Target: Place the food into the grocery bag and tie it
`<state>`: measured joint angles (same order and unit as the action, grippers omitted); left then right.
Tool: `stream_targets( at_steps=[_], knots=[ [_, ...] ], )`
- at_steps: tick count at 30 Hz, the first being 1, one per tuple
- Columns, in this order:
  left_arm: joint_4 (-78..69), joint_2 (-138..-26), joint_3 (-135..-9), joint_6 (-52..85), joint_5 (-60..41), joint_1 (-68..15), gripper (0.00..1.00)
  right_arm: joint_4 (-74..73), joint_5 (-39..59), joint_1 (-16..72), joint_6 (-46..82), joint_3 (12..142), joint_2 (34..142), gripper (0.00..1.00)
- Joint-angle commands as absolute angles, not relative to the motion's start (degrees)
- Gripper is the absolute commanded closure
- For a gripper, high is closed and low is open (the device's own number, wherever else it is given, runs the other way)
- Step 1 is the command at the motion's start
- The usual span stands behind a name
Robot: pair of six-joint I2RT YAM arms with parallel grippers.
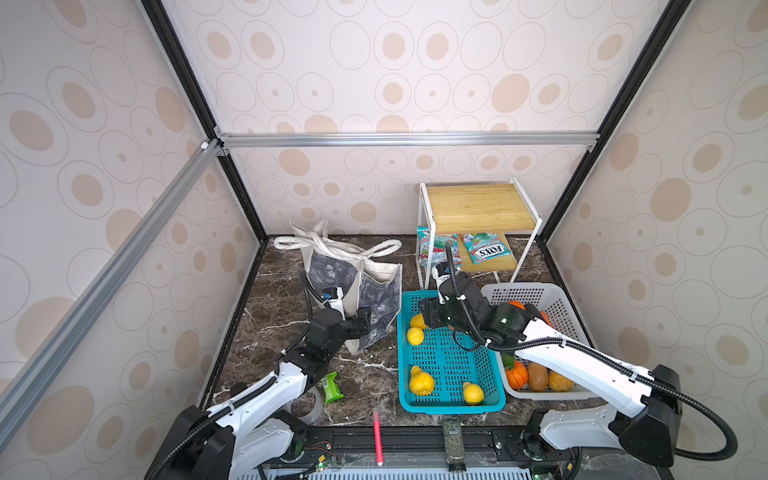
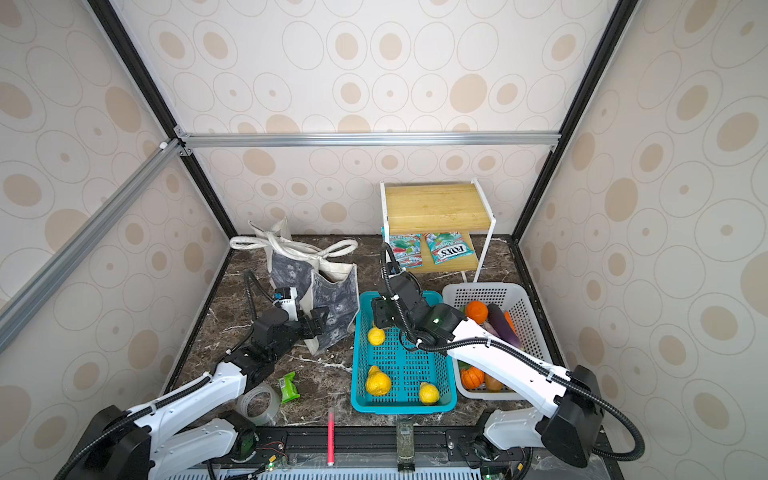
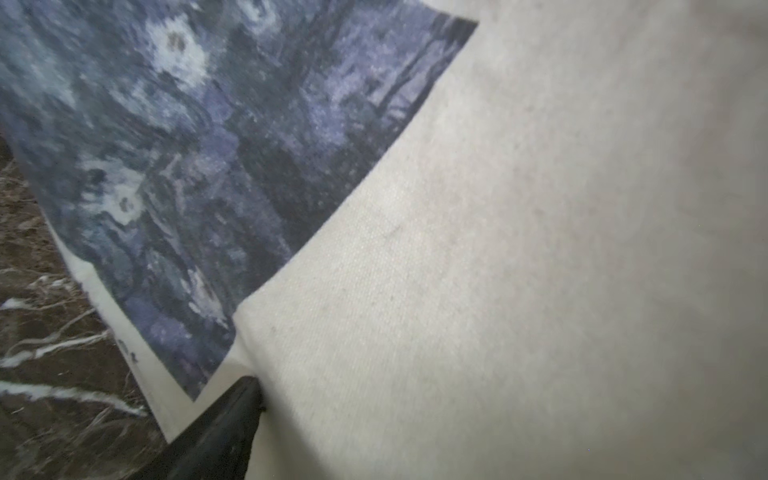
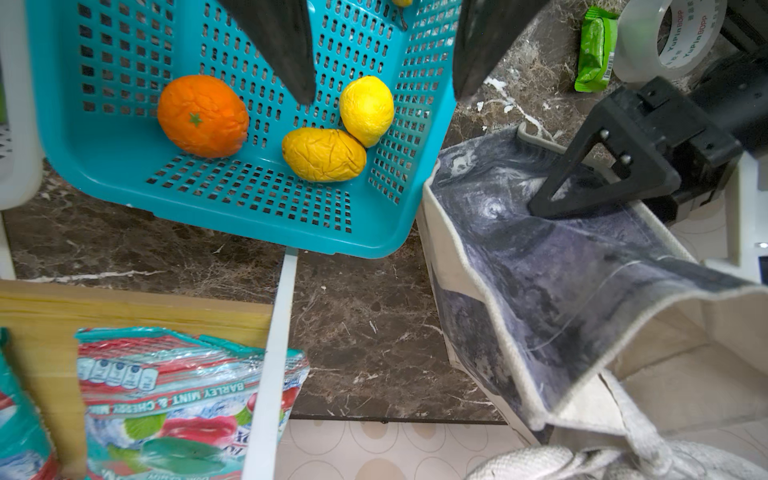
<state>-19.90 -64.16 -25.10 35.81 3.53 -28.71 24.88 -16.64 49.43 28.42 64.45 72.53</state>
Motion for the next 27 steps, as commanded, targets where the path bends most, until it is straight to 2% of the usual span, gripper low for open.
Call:
stream_targets(
  at_steps=[1,12,17,27],
  knots=[
    [-27.08,-67.19,-28.73,37.16,4.63,-29.05,0.09,27.23,-19.23,49.46,27.79,62.79,70.34,0.45],
    [-30.53,-77.72,-35.72,36.99,8.96,-28.94,0.07,29.17,-22.19,49.34,26.53,61.28,66.48,0.45],
    [-31.51,-82.31,-40.83,36.53,7.71,-29.00,0.06,30.89,-23.46,49.32,25.90,62.22,65.36,0.45],
    [-24.28,-68.68,-35.44,33.14,7.85,-29.05,0.01,33.54,-26.57,47.73,23.75,60.42,59.44,0.43]
  ],
)
